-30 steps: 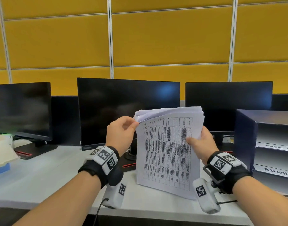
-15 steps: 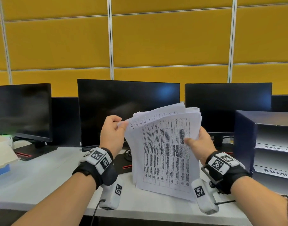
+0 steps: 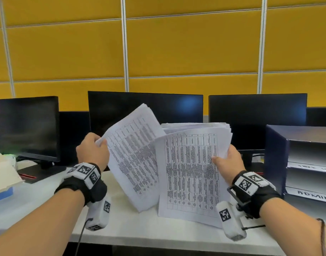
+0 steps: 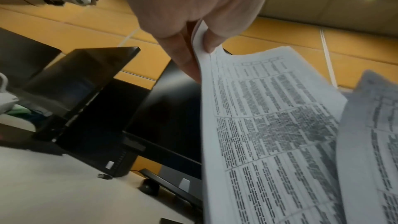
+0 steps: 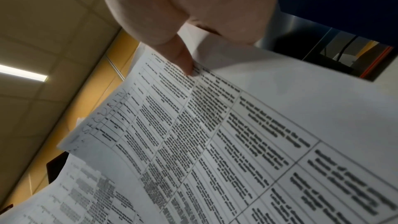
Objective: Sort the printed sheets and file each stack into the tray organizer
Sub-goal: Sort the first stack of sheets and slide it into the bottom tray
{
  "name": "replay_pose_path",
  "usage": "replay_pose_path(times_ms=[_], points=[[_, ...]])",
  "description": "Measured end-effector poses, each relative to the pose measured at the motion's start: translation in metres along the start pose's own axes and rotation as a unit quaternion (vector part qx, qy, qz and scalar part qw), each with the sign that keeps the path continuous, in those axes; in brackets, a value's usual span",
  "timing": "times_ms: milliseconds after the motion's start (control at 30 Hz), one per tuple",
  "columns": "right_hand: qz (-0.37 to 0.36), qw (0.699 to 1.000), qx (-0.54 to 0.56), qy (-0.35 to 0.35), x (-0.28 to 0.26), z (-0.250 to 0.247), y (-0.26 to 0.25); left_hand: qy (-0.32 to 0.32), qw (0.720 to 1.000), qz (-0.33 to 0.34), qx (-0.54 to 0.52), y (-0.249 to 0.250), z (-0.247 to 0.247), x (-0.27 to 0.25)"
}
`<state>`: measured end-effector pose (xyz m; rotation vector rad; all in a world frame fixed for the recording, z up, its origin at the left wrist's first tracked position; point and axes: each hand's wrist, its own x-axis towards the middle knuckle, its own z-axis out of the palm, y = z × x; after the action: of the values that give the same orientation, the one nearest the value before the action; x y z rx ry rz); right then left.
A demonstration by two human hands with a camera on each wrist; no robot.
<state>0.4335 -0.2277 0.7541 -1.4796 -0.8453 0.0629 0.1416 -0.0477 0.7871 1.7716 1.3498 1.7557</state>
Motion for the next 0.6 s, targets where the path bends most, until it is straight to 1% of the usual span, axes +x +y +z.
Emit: replay_pose_path(times_ms=[200,300,367,500,600], points=[[0.001,1.0,-0.003,0.008,-0.005,-0.006,-0.004,0.04,0.999,-0.018,0.018,-0.012,-0.021,0.011],[0.002,1.0,-0.002,0.003,-0.006,-0.01,-0.006,0.05,0.999,-0.015,0.013,-0.009,-0.025,0.013],[0.001,1.0,-0.001,-0.006,-0.007,-0.013,-0.007,0.047,0.999,0.001,0.009,-0.005,-0.026,0.014],[0.005,0.999,0.007,-0.033,-0.006,-0.017,-0.005,-0.002,0.997,0.064,-0.032,0.007,-0.019,0.009],[0.009,0.999,0.015,-0.04,-0.005,-0.017,-0.003,-0.054,0.991,0.083,-0.086,0.017,-0.005,0.0]])
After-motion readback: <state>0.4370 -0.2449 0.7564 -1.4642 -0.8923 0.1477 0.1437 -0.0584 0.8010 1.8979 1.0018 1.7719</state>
